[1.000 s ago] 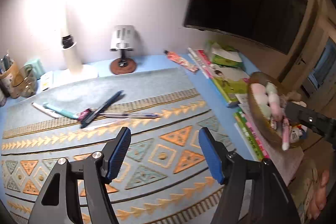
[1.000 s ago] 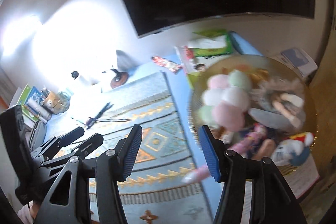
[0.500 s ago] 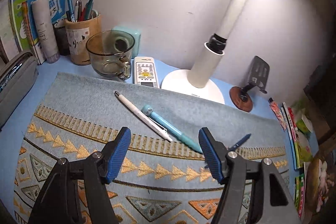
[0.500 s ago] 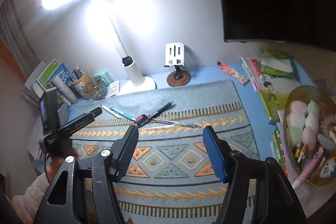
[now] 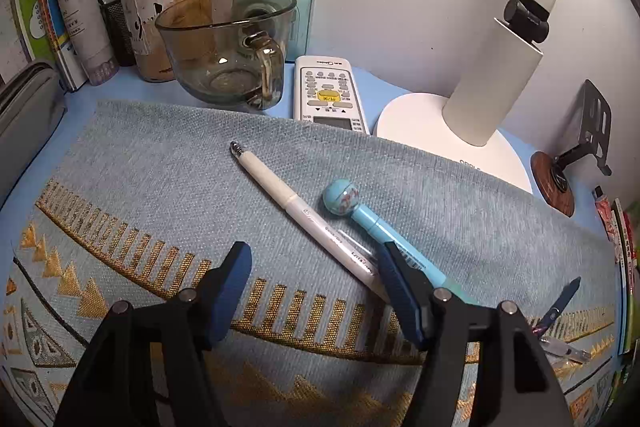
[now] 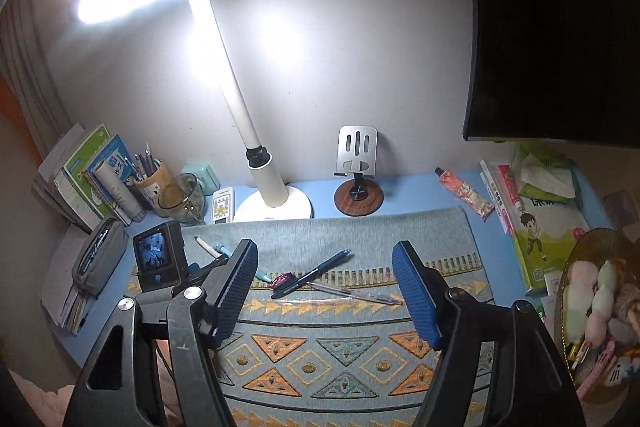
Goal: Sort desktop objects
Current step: 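Move both open tools back to the desk toward the white pen, then grasp the white pen with the left tool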
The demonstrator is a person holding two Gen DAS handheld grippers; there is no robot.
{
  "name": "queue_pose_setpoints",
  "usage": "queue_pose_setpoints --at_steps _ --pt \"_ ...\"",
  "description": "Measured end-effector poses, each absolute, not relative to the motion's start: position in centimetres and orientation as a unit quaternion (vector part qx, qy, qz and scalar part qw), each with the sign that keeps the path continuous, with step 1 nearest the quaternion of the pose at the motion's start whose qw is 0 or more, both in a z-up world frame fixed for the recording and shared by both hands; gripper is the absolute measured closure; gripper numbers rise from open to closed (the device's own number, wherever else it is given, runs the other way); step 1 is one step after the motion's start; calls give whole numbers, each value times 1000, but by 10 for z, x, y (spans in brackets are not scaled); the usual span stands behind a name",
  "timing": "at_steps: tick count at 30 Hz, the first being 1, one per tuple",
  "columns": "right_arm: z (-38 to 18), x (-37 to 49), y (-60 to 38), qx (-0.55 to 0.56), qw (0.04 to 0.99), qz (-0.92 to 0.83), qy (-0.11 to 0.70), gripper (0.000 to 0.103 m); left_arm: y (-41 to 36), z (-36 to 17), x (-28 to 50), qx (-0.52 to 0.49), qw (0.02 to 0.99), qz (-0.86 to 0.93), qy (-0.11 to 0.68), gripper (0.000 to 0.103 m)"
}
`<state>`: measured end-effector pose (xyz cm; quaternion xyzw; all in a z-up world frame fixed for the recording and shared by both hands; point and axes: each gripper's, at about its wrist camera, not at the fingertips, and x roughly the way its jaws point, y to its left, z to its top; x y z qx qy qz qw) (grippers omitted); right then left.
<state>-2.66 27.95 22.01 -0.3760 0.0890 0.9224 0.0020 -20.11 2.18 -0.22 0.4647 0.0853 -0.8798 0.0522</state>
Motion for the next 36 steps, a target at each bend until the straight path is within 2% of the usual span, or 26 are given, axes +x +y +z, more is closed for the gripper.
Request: queue_pose_setpoints --at_steps 2,4,6,10,11,16,22,25,27,29,32,36 --pt "214 -30 278 -382 4 920 89 33 24 -3 -201 457 55 -884 83 40" --pt "207 -34 275 -391 5 917 82 33 24 -4 -201 451 45 -887 82 46" --pt "197 -39 272 -402 2 913 75 33 22 -2 -198 450 10 -889 90 78" --pt "173 -48 264 -423 -1 904 59 33 12 2 -184 453 -33 -887 89 90" --pt "166 -52 262 -429 -4 901 56 33 9 3 -179 456 -47 -884 89 99" --pt "131 -72 254 -446 -27 894 46 33 -18 -1 -151 482 -73 -870 72 99" --pt "74 -108 264 -509 -8 861 15 33 -40 9 -139 480 -90 -863 127 99" --pt "60 -111 271 -525 -4 851 18 33 -31 11 -157 476 -92 -859 164 92" --pt "58 -111 271 -529 -2 848 18 33 -20 10 -169 472 -87 -860 172 91" --pt "57 -110 270 -532 -4 846 16 33 -8 4 -182 473 -78 -863 159 91" --pt "55 -108 265 -539 -10 842 4 33 5 3 -188 470 -34 -874 120 79" --pt "52 -108 267 -543 -12 840 3 33 5 8 -185 466 23 -877 115 75"
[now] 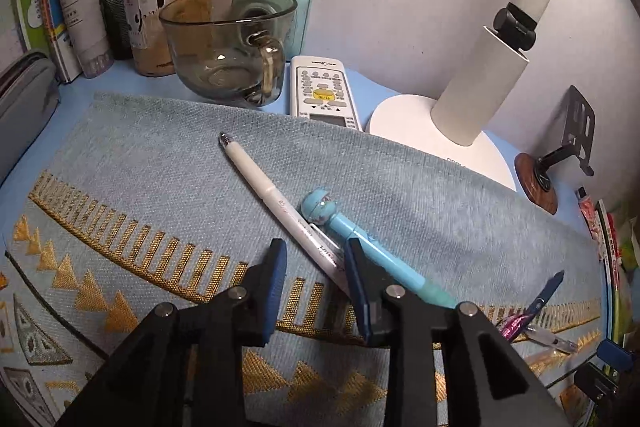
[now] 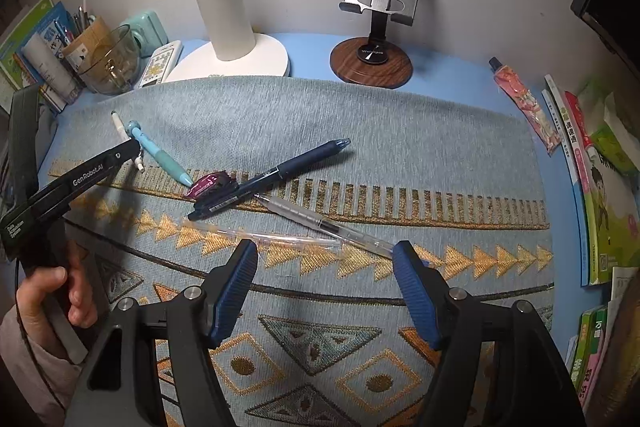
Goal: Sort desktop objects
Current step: 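Grasp the white pen with the left tool, then grasp the clear ballpoint pen with the right tool while the left tool holds the white pen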
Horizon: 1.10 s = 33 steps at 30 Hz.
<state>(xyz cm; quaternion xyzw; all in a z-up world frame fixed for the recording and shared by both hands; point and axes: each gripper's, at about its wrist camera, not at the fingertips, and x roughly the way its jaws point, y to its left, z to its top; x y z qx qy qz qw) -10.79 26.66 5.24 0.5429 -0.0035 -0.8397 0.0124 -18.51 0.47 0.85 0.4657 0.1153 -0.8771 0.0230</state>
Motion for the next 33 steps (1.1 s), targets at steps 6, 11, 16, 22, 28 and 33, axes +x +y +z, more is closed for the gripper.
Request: queue_pose_setpoints --at_steps 6,11,16,22,28,33 --pt "48 -113 273 548 14 -836 -19 33 19 3 -203 445 54 -891 68 62" --pt "43 -117 276 551 16 -834 -22 33 14 6 -202 445 50 -893 51 75" --pt "39 -125 280 550 42 -834 5 33 -26 11 -177 471 -34 -874 114 90" --pt "19 -139 278 570 103 -813 56 33 -47 14 -128 496 -96 -855 118 93" --pt "5 -155 278 581 142 -798 74 35 -46 15 -98 508 -120 -846 106 93" --pt "11 -161 275 584 155 -794 72 51 -37 12 -106 515 -131 -841 105 89"
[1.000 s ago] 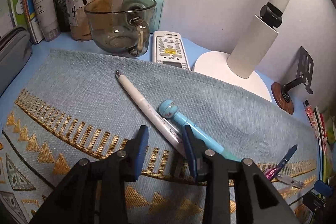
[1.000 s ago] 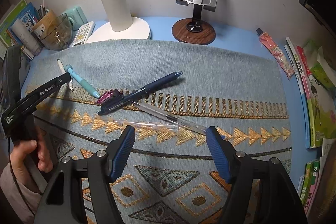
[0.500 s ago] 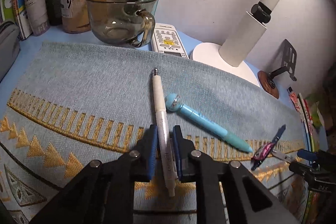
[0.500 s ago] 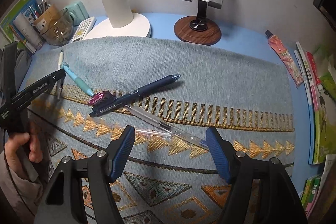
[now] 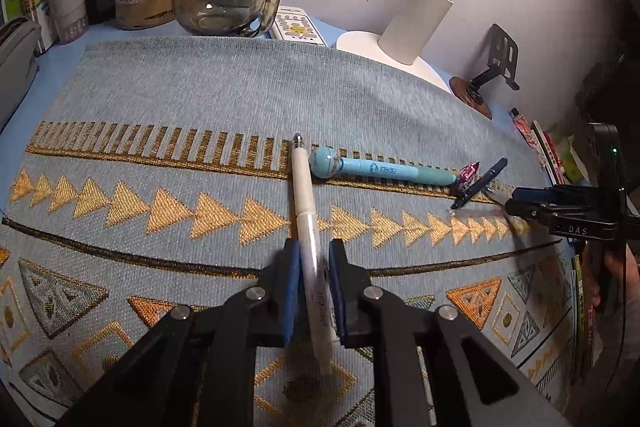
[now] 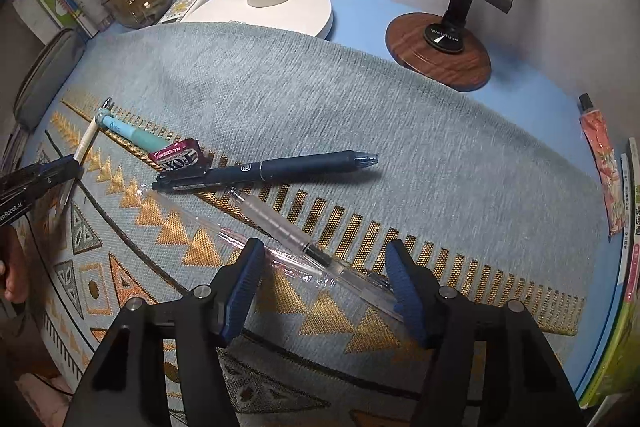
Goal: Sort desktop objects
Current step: 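Grasp the clear ballpoint pen with the right tool while the left tool holds the white pen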
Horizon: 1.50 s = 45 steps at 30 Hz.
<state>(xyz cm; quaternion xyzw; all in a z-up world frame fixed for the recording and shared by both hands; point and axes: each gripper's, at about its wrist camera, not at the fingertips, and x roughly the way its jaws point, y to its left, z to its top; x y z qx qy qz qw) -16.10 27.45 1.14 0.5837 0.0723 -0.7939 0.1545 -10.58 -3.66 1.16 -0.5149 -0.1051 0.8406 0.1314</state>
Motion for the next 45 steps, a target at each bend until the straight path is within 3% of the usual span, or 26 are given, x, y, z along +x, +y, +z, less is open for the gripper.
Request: queue_pose_setpoints --at_steps 1,2,6,9,11,13,16,20,26,30,35,36,37,45 --pt "14 -161 273 585 159 -792 74 62 -34 12 -107 -515 134 840 -104 85" --pt "17 -160 271 582 165 -792 78 64 -33 12 -107 -513 133 842 -101 77" --pt "14 -163 267 581 172 -790 90 56 -29 8 -111 -515 128 842 -97 74" --pt "14 -165 264 590 175 -783 97 56 -30 6 -113 -516 123 842 -101 74" --pt "15 -163 261 598 179 -777 87 64 -32 7 -113 -514 120 843 -101 74" --pt "15 -156 257 609 191 -766 76 83 -33 7 -112 -514 118 844 -102 74" --pt "14 -139 250 617 201 -758 61 92 -36 7 -112 -515 114 844 -102 74" --pt "16 -115 243 621 219 -753 -1 92 -38 8 -111 -513 112 845 -104 71" --pt "14 -104 241 607 159 -778 -3 90 -31 6 -114 -505 106 851 -94 66" --pt "15 -90 235 597 144 -789 -20 63 -22 5 -115 -493 93 862 -70 64" --pt "24 -82 235 573 104 -813 -25 52 -4 3 -116 -474 74 877 -6 64" --pt "24 -82 236 571 100 -814 -27 48 -3 3 -115 -473 78 878 -1 83" --pt "24 -82 236 570 96 -815 -28 47 -2 3 -114 -471 76 879 6 93" --pt "29 -73 245 563 88 -821 -40 52 -16 21 -79 -479 102 872 11 95"
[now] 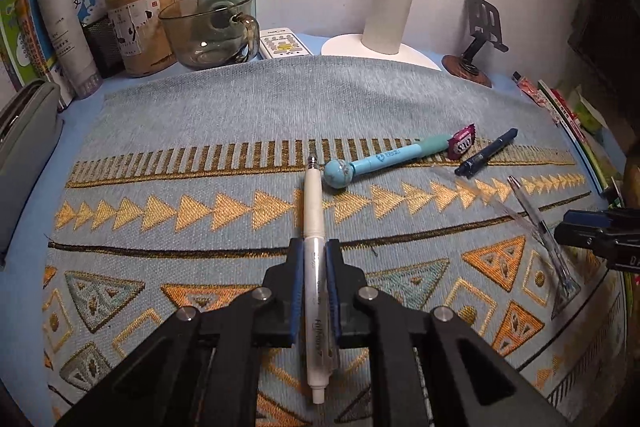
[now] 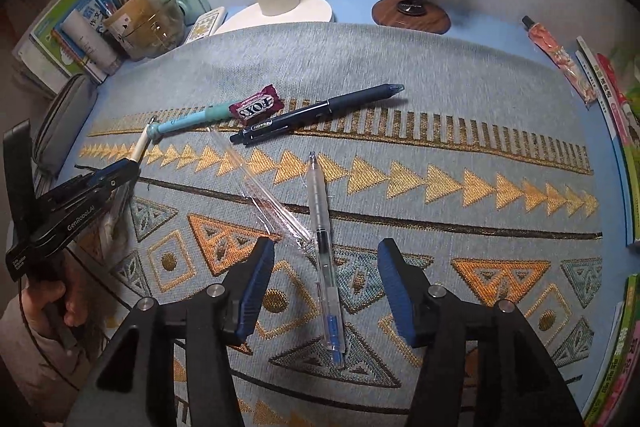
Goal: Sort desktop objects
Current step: 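Grasp the clear ballpoint pen with the right tool while the left tool holds the white pen, then carry the white pen and clear pen to the glass bowl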
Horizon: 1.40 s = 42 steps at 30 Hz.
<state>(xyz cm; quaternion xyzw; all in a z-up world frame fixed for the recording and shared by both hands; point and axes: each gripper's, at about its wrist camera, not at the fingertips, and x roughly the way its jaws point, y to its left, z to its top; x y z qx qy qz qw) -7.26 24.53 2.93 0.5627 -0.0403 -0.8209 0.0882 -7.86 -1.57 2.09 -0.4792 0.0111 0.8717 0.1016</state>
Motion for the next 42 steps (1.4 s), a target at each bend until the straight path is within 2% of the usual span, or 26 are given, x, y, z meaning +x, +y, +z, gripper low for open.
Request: queue_pose_setpoints --at_steps 4,6,11,12,15,24,29,31,36,42 --pt "27 -75 245 562 92 -821 -37 73 -26 28 -53 -489 100 866 4 95" --pt "25 -79 244 558 89 -824 -41 78 -35 27 -46 -498 96 862 -14 95" --pt "22 -76 240 555 58 -830 -12 80 -41 25 -33 -508 97 855 -35 95" --pt "23 -74 242 551 54 -833 -14 84 -40 25 -31 -507 99 855 -33 95" --pt "23 -73 246 547 51 -835 -30 85 -36 27 -29 -504 106 856 -36 95" --pt "12 -83 242 542 41 -839 -13 85 -24 20 -25 -511 118 851 -30 95" --pt "11 -68 226 524 39 -849 53 88 -23 15 -24 -517 118 847 -36 95" --pt "12 -68 230 526 42 -849 31 92 -20 20 -24 -513 119 850 -32 95" --pt "22 -53 252 529 43 -846 -49 92 -4 33 -26 -503 130 854 -23 95" --pt "54 -18 273 520 44 -848 -91 92 39 50 -24 -491 166 855 -13 95"
